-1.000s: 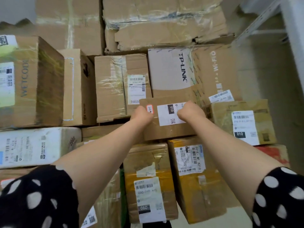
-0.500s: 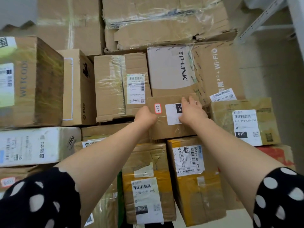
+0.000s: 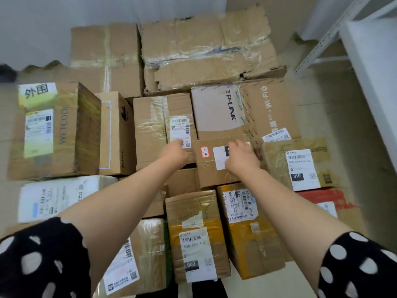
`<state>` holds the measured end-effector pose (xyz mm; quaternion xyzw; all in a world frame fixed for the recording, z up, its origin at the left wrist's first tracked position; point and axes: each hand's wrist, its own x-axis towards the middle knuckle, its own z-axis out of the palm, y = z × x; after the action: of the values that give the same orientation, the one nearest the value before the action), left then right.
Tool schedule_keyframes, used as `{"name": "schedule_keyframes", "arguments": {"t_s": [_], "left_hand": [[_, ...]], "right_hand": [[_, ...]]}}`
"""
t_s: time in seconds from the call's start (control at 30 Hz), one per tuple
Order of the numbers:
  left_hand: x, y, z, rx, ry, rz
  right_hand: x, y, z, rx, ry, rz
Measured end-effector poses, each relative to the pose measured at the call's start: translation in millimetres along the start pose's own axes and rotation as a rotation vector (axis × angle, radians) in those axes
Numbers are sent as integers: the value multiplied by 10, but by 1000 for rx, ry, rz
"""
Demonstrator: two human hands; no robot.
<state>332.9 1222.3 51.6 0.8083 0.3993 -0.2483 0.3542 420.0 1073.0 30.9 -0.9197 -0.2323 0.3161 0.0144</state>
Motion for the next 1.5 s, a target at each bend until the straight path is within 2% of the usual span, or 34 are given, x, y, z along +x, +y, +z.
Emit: {"name": "schedule_keyframes", "arguments": {"t_s": [0.2, 0.47, 0.63, 0.9, 1.07, 1.3, 1.5], "left_hand": [[-585, 284, -252, 402, -8, 301], [-1718, 727, -321, 681, 9, 709], [-2659, 1141, -19, 775, 40, 974], [-4363, 1629, 1049, 920, 22, 1391], [-5646, 1920, 2096, 954, -12, 1593], [-7538, 2111, 3660, 931, -104, 1836], [-8591, 2311, 4728, 941, -161, 1953]], "right_hand": [[-748, 19, -349, -21, 104, 76], [-2453, 333, -573, -6, 320, 413], [-3643, 627, -468, 9, 421, 623], [-5434, 1393, -28, 119, 552, 911], [-6696, 2025, 429, 201, 650, 1068], [-8574, 3180, 1142, 541, 806, 1266], [-9718, 3925, 1604, 661, 862, 1375]]}}
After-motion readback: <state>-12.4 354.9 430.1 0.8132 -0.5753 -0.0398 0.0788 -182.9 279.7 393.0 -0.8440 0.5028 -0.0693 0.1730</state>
